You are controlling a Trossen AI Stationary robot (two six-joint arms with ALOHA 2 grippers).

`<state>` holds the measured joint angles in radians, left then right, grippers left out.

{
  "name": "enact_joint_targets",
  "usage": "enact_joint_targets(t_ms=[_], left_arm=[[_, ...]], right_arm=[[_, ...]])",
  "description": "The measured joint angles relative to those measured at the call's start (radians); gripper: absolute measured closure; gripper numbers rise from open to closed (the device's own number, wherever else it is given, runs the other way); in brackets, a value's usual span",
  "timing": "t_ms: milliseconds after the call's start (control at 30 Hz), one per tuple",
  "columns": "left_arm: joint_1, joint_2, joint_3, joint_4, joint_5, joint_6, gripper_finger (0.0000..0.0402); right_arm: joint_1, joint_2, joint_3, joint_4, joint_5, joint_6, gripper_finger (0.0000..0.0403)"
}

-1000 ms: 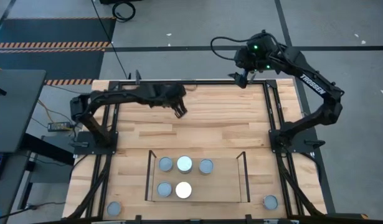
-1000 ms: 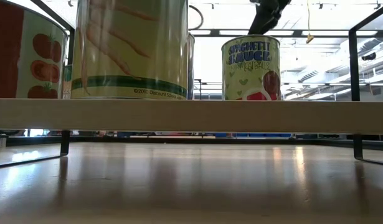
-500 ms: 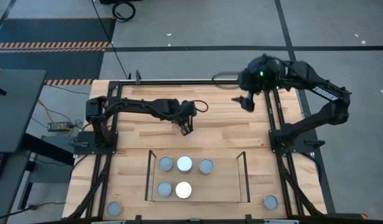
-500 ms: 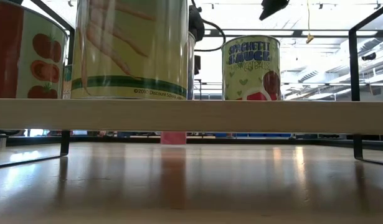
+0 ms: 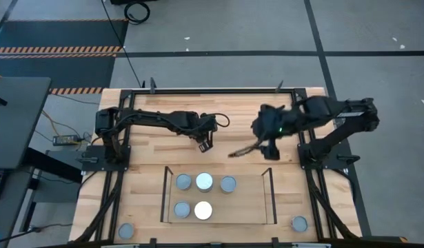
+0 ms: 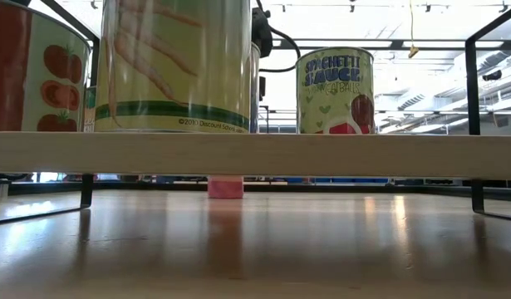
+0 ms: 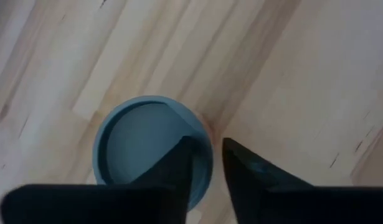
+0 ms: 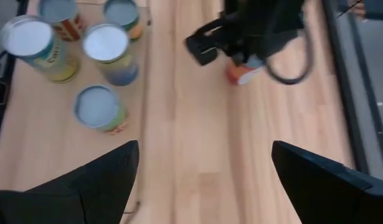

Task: Pick and place cans onto a shelf
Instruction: Put the canned mixed fruits on the shelf

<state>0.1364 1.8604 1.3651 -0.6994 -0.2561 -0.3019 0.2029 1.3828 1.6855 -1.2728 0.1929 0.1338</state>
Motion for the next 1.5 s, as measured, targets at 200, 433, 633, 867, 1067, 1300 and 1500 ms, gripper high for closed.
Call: enact_joint_targets(t_ms=[200,433,633,867,1067,1300,1500], left_arm=[[0.000,0.000,0.000,-0.002,0.002,-0.012,0.0231],[-0.006,-0.048,-0.001,-0.007,0.024,0.000,0.0142],[-0.026,-0.231,-0.001,-0.205,-0.030,0.024,0.0093],[-0.114,-0.553,-0.003,-0.488,-0.157,-0.110,0.0100],[-0.160,-0.759,-0.068,-0.478,-0.267,-0.163,0.0101],[-0.134,-0.891,-0.201,-0.467,-0.334,-0.182,0.0102],[-0.074,-0.907,-0.295,-0.390,-0.331,-0.184,0.0102]], right_arm=[[0.098,0.055,0.000,-0.001,-0.005,0.083,0.0028],[0.147,0.117,0.000,0.003,-0.023,0.144,0.0027],[0.146,0.205,0.000,0.092,0.070,0.132,0.0027],[0.004,0.302,0.000,0.281,0.073,0.060,0.0028],[-0.145,0.424,0.000,0.493,-0.071,-0.077,0.0021],[-0.301,0.563,0.000,0.675,-0.181,-0.250,0.0010],[-0.412,0.660,0.000,0.771,-0.269,-0.321,0.0009]])
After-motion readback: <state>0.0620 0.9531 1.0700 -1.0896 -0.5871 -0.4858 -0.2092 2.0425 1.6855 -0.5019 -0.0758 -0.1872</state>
